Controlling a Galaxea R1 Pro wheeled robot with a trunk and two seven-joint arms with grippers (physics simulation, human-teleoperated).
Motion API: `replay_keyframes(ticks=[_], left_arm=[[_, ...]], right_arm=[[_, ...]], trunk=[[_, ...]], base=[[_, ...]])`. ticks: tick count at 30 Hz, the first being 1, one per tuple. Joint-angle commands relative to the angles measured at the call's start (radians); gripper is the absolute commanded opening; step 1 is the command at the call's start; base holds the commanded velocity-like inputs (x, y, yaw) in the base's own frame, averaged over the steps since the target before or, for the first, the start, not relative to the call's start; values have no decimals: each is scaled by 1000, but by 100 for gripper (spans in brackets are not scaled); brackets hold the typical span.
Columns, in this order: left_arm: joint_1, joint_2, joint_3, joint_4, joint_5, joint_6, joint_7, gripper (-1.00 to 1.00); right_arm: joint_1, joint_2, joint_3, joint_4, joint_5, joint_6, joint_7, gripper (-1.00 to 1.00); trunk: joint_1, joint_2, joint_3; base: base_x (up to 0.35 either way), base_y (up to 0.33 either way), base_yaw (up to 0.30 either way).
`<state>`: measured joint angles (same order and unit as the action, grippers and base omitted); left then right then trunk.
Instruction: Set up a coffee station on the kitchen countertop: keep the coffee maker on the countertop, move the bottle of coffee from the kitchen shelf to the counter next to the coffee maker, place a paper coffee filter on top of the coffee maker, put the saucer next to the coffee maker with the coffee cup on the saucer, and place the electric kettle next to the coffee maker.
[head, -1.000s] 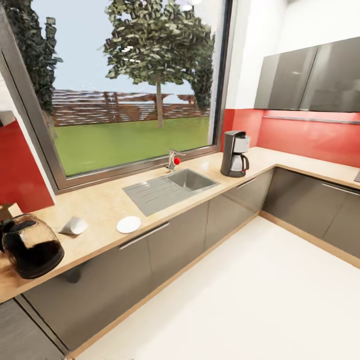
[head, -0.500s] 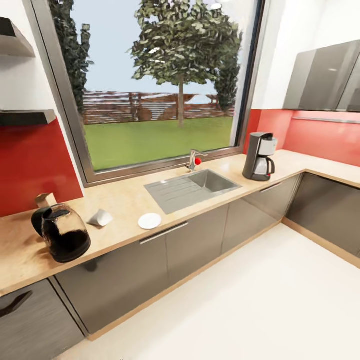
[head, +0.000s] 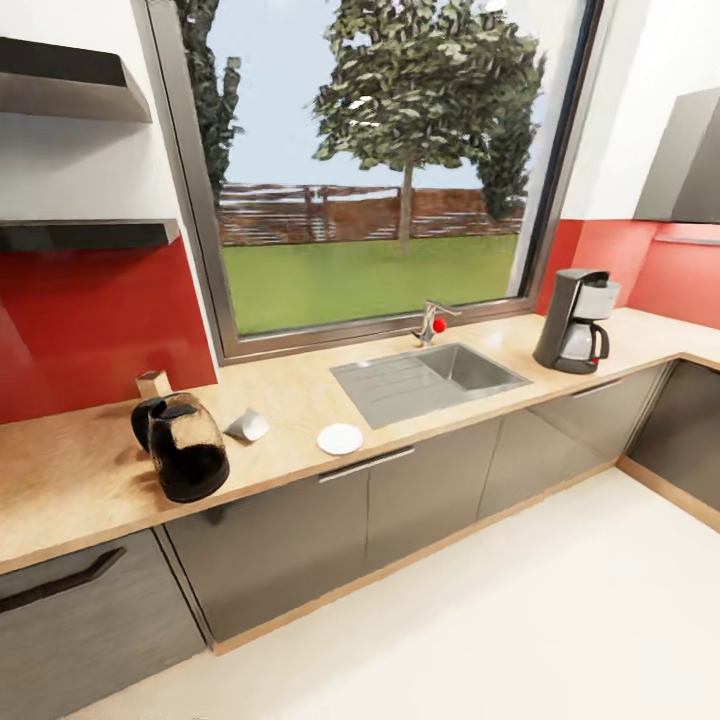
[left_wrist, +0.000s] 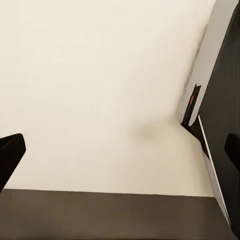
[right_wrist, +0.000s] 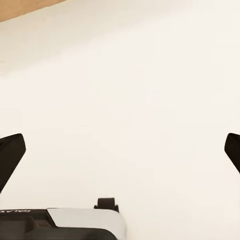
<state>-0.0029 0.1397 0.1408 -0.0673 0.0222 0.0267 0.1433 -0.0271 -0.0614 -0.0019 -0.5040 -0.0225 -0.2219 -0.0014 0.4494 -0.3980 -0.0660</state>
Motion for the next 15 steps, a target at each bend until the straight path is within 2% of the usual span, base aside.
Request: replay_keyframes(ticks=[1,7,11,15], left_arm=[[0,-2,4,-2,2,4,18,100],[0,-2,7,-3,2,2,26,100],[0,-4,5,-3,1,1,29,100],[0,-5,6,-4,1,1,30,100]], right_arm=[[0,0,2,5,-1,-2,0,100],[0,0,3,50,-2,-2,0,100],[0,0,3,59,-2,-2,0,100],[0,0,3,61,-2,-2,0,100]], trunk=[[1,-2,-2],[1,-2,-2],[1,-2,-2],[1,-2,-2]], base=[[106,0,278],[250,-68,278],[198,-229,278],[70,-288,278]])
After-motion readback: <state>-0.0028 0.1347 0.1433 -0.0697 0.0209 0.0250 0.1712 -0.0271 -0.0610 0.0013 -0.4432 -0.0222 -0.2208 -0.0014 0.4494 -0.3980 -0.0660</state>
